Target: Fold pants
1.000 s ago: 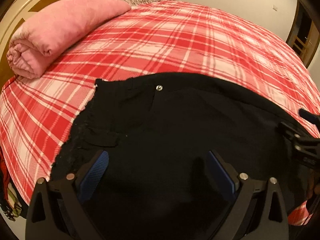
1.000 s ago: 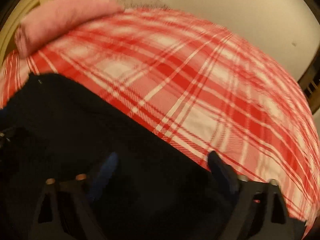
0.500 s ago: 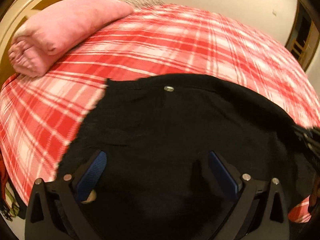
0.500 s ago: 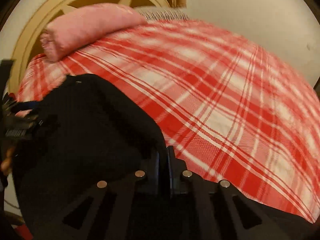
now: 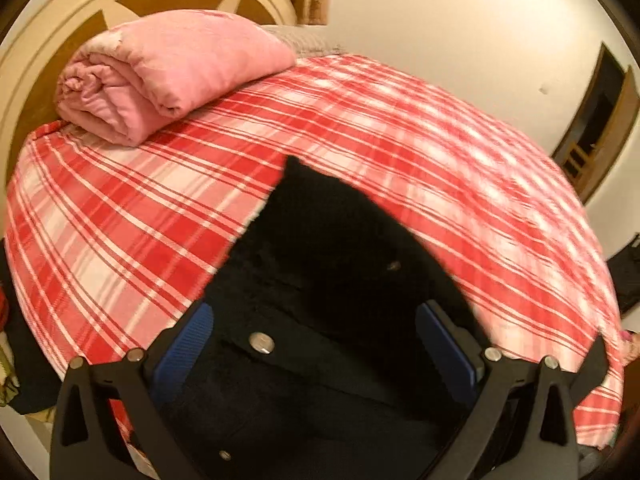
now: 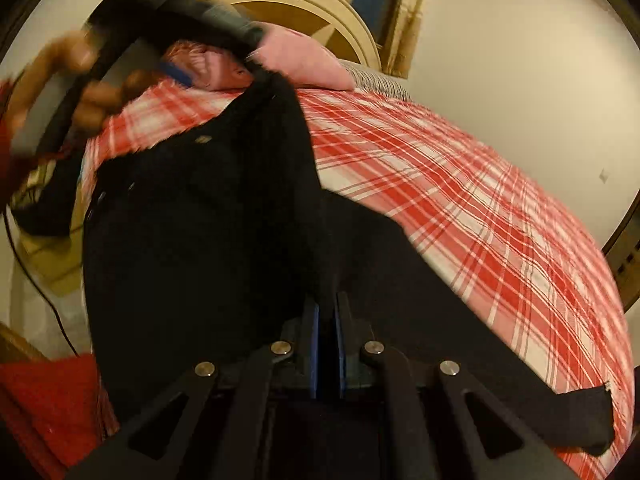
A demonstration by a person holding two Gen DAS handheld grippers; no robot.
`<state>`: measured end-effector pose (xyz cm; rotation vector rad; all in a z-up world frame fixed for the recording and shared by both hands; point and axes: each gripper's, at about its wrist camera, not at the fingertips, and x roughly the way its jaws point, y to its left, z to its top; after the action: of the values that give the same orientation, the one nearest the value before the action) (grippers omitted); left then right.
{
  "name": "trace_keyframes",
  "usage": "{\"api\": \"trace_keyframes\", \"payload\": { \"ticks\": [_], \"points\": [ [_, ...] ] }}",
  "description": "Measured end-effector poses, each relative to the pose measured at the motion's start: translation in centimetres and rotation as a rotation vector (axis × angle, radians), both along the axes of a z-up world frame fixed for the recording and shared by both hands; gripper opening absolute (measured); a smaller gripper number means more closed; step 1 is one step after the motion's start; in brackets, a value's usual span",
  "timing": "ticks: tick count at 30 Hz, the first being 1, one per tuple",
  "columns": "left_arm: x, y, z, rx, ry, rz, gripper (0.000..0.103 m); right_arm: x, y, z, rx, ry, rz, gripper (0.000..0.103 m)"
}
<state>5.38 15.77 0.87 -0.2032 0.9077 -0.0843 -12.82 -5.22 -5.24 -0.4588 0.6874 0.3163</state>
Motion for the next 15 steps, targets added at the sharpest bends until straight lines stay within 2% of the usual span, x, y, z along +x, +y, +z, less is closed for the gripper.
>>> {"api": "trace_keyframes", "payload": {
  "ticks": [4,8,10,12,14,15],
  "points": [
    [-0.3,-1.6,-0.7,-0.044,0.043,-0.066,0.103,-1.2,1.1,-1.2,-0.055,-0.014,0.005,0.006],
    [0.4,-3.0,-2.5,-0.020,0.108,-0.076,0.103,-1.8,1.3,-1.5,-0.092,-0.028,0.010,0.006],
    [1.2,-3.5,-3.2,-0.026,0.142,-0.088,0.103,-1.8,1.1,-1.3,-0.087,-0.031,0.006,0.006],
    [2.1,-4.0,-3.6,0.004,0.169,-0.068,0.103,-1.7,0.7,-0.9,-0.068,-0.033,0.000,0.006],
    [2.3,-4.1,-3.5,0.029,0.150,-0.037,0.096,-1.5,0.2,-0.4,-0.036,-0.026,-0.012,0.006],
    [2.3,-3.9,-3.5,0.029,0.143,-0.029,0.083,-1.4,-0.1,-0.1,-0.019,-0.021,-0.017,0.006]
  ]
}}
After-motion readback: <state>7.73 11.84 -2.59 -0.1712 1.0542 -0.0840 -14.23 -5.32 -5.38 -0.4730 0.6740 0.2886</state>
